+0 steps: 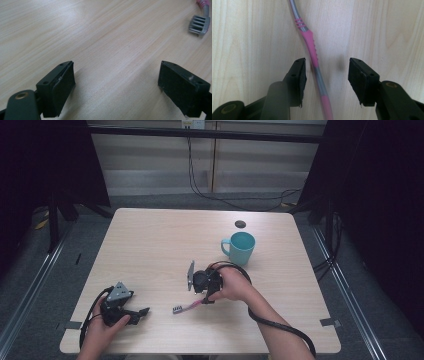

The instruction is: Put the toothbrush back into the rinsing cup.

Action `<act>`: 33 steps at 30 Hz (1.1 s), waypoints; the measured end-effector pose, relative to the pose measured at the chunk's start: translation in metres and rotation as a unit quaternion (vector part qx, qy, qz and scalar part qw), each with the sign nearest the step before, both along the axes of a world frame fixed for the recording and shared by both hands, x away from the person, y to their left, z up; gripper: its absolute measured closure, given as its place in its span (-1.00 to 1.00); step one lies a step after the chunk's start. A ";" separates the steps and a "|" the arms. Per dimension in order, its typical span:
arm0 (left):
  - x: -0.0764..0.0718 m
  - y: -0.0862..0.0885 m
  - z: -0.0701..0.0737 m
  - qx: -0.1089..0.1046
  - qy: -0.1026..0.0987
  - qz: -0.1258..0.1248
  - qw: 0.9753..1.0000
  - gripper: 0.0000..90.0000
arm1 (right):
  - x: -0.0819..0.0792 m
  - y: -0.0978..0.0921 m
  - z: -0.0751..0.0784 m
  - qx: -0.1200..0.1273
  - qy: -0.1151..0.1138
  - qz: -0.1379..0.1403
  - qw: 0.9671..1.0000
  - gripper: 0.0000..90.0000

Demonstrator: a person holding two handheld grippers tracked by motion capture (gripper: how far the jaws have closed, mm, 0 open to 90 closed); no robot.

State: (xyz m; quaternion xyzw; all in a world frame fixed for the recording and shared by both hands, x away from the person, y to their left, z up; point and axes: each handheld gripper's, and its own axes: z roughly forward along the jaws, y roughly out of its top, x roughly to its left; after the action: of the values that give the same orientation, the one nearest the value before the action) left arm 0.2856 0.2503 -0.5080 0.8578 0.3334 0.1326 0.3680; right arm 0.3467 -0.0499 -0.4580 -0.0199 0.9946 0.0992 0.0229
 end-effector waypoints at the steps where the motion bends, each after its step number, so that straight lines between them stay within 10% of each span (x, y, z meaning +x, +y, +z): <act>1: 0.000 0.000 0.000 0.000 0.000 0.000 1.000 -0.70 | 0.000 0.000 0.000 0.000 0.000 0.000 1.000 0.08; 33: 0.000 0.000 0.000 0.001 0.000 -0.002 1.000 -0.70 | 0.005 0.018 -0.010 -0.020 0.039 -0.007 0.999 0.53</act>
State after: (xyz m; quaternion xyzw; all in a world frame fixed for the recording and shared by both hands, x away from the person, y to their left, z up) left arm 0.2857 0.2506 -0.5079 0.8589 0.3313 0.1326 0.3674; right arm 0.3516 -0.0321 -0.4676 -0.0097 0.9966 0.0801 -0.0156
